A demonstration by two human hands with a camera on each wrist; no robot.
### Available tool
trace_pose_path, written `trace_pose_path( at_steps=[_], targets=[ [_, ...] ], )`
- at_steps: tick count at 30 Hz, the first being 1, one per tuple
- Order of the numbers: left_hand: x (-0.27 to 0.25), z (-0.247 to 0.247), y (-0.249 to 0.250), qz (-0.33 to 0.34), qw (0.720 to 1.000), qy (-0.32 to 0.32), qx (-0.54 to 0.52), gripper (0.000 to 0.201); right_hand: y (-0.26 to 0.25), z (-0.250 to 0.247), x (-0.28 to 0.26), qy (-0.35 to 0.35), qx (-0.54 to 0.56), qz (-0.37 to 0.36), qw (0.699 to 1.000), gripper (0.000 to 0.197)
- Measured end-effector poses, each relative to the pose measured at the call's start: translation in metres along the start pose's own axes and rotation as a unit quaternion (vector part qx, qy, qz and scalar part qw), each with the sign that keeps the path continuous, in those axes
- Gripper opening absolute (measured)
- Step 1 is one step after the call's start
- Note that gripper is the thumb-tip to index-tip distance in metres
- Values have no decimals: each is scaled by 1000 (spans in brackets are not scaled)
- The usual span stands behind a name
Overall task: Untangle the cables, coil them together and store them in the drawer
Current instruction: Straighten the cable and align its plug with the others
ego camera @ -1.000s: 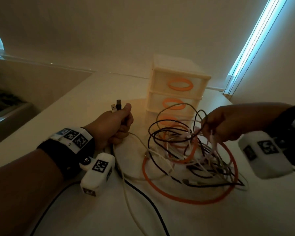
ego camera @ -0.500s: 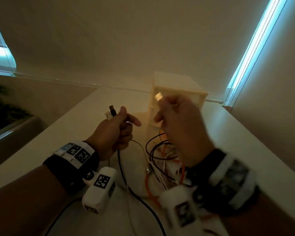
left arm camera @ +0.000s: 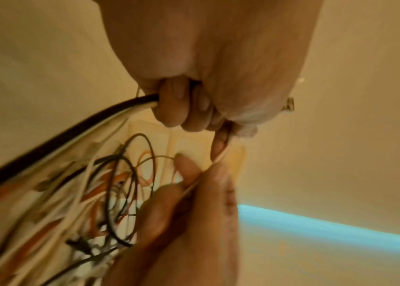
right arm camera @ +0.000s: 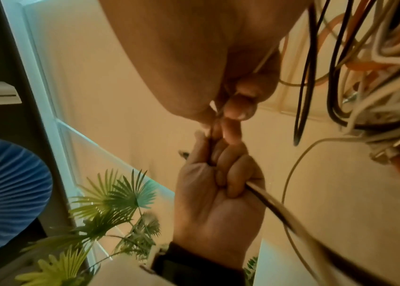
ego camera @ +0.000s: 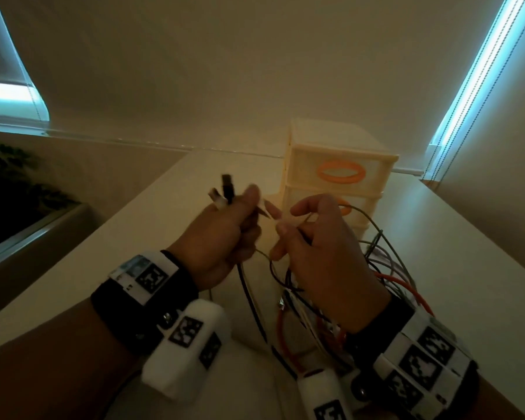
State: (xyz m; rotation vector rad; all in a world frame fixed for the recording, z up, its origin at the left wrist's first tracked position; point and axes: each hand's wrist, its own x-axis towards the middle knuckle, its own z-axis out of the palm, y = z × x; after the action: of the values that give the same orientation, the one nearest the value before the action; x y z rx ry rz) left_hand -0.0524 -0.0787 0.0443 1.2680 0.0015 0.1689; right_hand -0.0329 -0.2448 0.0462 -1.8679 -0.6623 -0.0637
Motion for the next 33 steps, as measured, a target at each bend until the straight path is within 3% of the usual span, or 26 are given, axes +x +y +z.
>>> trace_pose_path(
  at_steps=[1, 3, 5, 11, 14, 19, 21, 24, 28, 33],
  targets=[
    [4, -7, 5, 15, 999, 31, -33, 42, 3, -5, 0, -22, -30, 24, 999, 2],
    [10, -22, 16, 39, 992, 83, -89, 43, 10, -17, 0, -68, -99, 38, 992, 19],
    [12, -30, 19, 46, 989, 95, -108, 43, 15, -24, 4, -60, -122, 46, 990, 26],
    [3, -11, 13, 37, 998, -19, -38, 36, 20, -27, 6, 5, -84, 35, 996, 25],
    [1, -8, 12, 44, 998, -9, 40, 35, 21, -24, 4, 2, -102, -2, 995, 24],
    [2, -14, 12, 21, 997, 72, -32, 48, 18, -21, 0, -163, -88, -13, 983, 25],
    [4, -17, 15, 16, 994, 77, -74, 49, 17, -22, 0, -206, -89, 23, 974, 26],
    [5, -21, 24, 10, 974, 54, -220, 50, 16, -32, 3, -226, -81, 100, 966, 30],
    [-4, -18, 34, 8, 954, 3, -299, 45, 20, -45, 12, -166, -129, 139, 968, 37],
    [-9, -12, 28, -41, 967, -117, -223, 41, 25, -63, 24, 22, -274, 41, 960, 34]
  ],
)
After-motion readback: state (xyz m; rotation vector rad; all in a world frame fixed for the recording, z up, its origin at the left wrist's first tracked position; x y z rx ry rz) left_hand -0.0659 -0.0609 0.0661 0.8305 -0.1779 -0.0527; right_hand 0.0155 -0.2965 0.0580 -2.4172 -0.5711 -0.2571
